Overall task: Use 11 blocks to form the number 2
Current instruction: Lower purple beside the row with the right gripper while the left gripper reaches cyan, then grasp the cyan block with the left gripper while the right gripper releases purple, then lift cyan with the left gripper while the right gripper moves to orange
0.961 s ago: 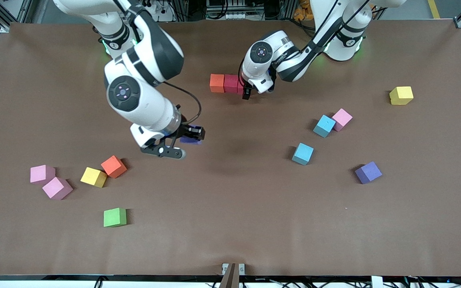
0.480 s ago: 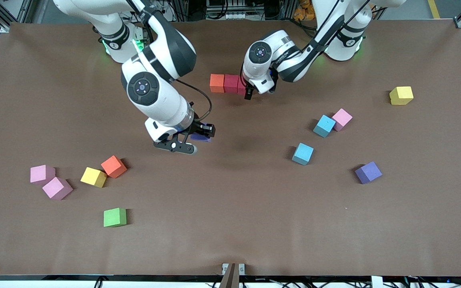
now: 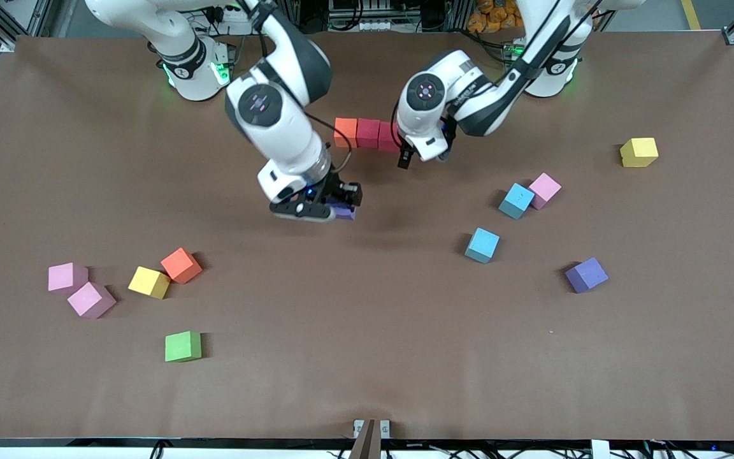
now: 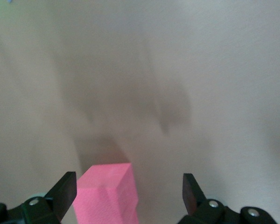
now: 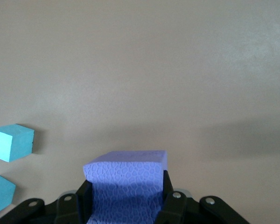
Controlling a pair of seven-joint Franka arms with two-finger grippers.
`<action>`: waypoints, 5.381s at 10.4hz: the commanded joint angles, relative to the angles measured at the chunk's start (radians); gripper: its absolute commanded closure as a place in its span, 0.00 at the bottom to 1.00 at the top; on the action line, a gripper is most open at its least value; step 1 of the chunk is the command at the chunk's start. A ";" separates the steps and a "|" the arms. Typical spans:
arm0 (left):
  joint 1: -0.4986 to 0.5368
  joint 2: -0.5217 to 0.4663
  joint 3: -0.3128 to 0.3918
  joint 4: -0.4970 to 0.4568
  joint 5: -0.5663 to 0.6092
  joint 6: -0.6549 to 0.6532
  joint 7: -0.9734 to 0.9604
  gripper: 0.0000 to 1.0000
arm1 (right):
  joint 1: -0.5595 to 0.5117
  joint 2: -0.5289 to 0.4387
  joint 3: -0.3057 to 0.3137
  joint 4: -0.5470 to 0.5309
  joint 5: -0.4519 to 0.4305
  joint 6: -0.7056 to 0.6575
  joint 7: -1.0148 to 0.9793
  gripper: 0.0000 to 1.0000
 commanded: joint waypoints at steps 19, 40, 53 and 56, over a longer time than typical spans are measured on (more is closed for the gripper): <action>0.146 0.102 0.199 0.201 0.410 -0.068 1.411 0.00 | 0.528 0.138 -0.167 -0.226 -0.202 0.357 0.540 0.87; 0.130 0.205 0.280 0.252 0.404 0.037 1.961 0.00 | 0.629 0.221 -0.232 -0.209 -0.242 0.438 0.672 0.55; 0.129 0.228 0.281 0.278 0.400 0.037 1.953 0.42 | 0.387 0.025 -0.272 -0.200 -0.248 0.236 0.200 0.00; 0.130 0.200 0.280 0.286 0.380 0.034 1.944 0.53 | 0.147 0.003 -0.265 -0.196 -0.231 0.200 -0.194 0.00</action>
